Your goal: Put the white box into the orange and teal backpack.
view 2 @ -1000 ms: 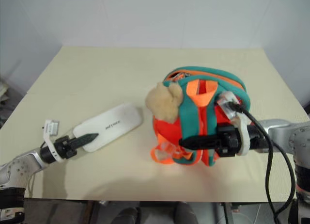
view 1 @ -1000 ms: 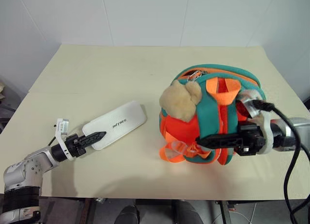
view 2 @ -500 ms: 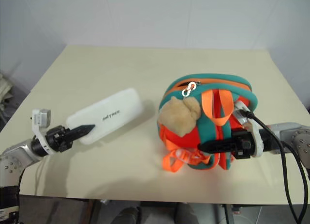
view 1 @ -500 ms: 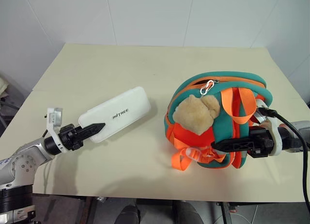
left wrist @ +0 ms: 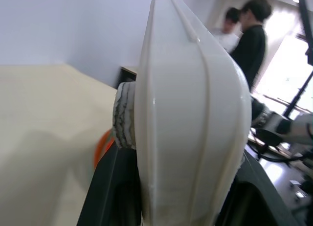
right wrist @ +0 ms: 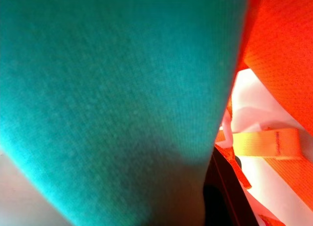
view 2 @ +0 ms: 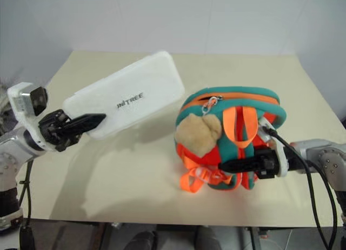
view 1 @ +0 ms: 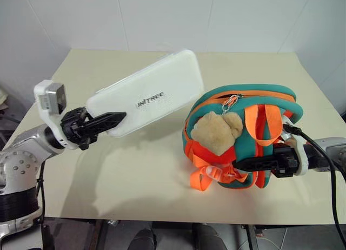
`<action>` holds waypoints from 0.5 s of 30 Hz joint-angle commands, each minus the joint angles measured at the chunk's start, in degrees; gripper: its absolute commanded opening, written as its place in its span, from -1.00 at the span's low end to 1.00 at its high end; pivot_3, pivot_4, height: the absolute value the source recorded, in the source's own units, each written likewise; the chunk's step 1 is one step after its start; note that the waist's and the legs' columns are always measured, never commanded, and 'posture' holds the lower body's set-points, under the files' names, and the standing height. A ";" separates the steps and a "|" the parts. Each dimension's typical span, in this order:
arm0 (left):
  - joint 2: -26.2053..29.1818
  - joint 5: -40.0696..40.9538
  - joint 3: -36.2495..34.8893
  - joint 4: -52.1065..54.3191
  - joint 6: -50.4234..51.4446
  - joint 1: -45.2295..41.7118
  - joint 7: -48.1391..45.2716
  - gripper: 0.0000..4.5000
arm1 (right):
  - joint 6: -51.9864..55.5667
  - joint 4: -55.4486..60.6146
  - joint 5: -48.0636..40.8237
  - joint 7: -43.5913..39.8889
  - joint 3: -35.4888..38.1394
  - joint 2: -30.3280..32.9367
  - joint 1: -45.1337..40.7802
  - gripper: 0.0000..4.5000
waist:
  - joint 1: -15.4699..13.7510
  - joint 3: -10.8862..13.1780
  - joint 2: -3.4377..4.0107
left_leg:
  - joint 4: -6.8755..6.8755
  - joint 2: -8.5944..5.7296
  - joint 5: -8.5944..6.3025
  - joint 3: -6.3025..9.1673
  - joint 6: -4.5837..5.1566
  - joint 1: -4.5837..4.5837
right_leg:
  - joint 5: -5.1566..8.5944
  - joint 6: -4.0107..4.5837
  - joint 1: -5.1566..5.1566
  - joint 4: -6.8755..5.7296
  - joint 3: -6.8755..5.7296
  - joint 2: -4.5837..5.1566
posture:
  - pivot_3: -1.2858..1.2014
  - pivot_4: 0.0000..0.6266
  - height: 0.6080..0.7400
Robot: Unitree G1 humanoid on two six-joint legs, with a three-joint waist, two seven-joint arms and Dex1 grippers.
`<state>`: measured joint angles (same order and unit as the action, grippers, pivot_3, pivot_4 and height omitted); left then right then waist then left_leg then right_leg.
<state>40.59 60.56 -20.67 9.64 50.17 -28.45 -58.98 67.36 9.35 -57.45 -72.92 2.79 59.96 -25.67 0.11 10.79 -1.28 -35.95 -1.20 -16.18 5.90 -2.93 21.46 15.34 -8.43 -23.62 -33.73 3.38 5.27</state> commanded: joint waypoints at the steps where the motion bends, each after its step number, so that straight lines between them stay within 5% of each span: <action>1: -0.06 -0.78 2.82 1.08 -2.61 -4.08 -2.66 -0.43 | -0.26 1.24 0.29 -0.35 -0.12 -0.50 -0.83 -0.74 | 0.00 0.00 -0.01 | -0.04 -0.01 0.00 0.00 0.01 0.00 | -0.01 -0.02 0.02 0.00 0.00 0.00 | 0.03 -0.52 1.00; 15: -2.06 -16.76 8.74 -10.65 -22.22 -12.67 -8.42 -0.43 | 0.01 3.10 0.18 -0.01 2.70 0.01 2.35 -0.74 | -0.05 0.01 -0.02 | -0.09 0.00 -0.04 -0.01 0.06 0.02 | -0.03 -0.05 0.04 0.03 0.02 -0.03 | 0.03 -0.52 1.00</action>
<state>37.07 45.37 -11.18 -0.52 29.99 -39.72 -66.63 67.38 10.99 -56.67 -72.80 4.21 59.02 -23.75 0.06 10.80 -1.30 -36.04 -1.20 -16.21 5.89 -2.87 21.48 15.31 -8.48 -23.59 -33.70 3.40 5.24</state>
